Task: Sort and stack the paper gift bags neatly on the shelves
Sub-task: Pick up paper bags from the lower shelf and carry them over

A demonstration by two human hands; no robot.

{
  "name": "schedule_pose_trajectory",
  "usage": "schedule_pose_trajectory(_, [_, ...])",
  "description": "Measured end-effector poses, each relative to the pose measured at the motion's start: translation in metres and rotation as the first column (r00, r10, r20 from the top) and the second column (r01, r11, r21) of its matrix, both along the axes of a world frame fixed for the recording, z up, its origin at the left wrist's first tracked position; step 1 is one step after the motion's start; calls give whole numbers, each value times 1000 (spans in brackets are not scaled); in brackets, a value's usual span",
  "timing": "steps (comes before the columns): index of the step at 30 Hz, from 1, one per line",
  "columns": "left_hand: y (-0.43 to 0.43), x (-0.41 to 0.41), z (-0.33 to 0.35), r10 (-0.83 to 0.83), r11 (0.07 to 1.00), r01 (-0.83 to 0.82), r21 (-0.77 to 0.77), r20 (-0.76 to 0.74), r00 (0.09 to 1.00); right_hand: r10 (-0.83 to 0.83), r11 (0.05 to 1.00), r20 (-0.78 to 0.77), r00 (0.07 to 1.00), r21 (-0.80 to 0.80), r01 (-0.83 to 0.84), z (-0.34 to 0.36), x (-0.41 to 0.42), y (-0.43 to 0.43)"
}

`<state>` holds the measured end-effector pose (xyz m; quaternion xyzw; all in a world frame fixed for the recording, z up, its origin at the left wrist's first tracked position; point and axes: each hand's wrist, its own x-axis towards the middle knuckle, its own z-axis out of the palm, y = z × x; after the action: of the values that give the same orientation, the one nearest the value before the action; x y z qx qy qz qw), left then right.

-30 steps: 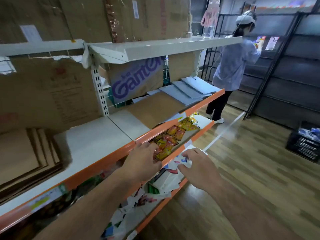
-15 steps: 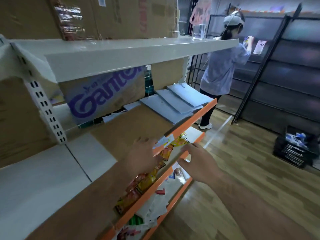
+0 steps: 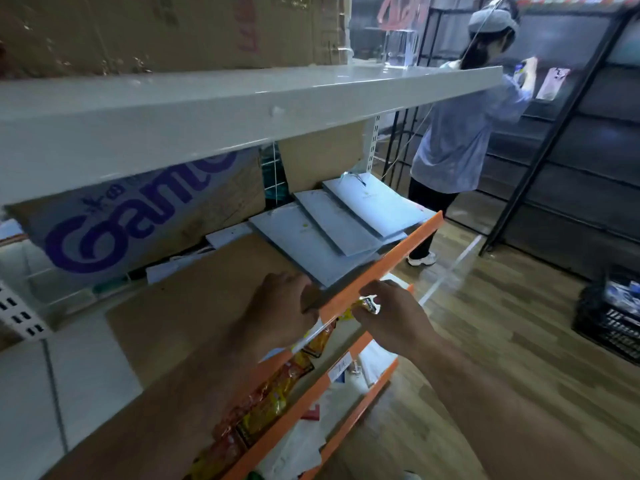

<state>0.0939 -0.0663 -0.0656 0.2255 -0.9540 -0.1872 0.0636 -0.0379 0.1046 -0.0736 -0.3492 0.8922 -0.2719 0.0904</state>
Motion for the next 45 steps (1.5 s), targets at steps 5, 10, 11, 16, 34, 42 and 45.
schedule_pose_trajectory(5, [7, -79, -3, 79, 997, -78, 16, -28, 996, 21, 996, 39, 999, -87, -18, -4, -97, -11])
schedule_pose_trajectory(10, [27, -161, -3, 181, 982, -180, 54, -1, 984, 25, 996, 159, 987, -86, -11, -2, -198, -13])
schedule_pose_trajectory(11, [31, -176, -2, 194, 979, -194, 63, 11, 981, 19, 996, 178, 984, -93, -3, -2, -217, -13])
schedule_pose_trajectory(16, [38, -234, -2, 262, 965, -263, 23, 38, 964, 13, 994, 245, 969, -107, 13, -13, -287, -24])
schedule_pose_trajectory(34, [33, -285, -11, 346, 938, -345, -31, 25, 938, -40, 819, 770, 637, -339, 462, -27, -332, -65])
schedule_pose_trajectory(42, [32, -265, -8, 395, 918, -394, -39, 18, 919, 120, 659, 937, 327, -321, 680, -18, -330, -78])
schedule_pose_trajectory(45, [38, -254, -7, 425, 904, -425, -39, -5, 905, 133, 707, 948, 291, -296, 642, -12, -327, -85])
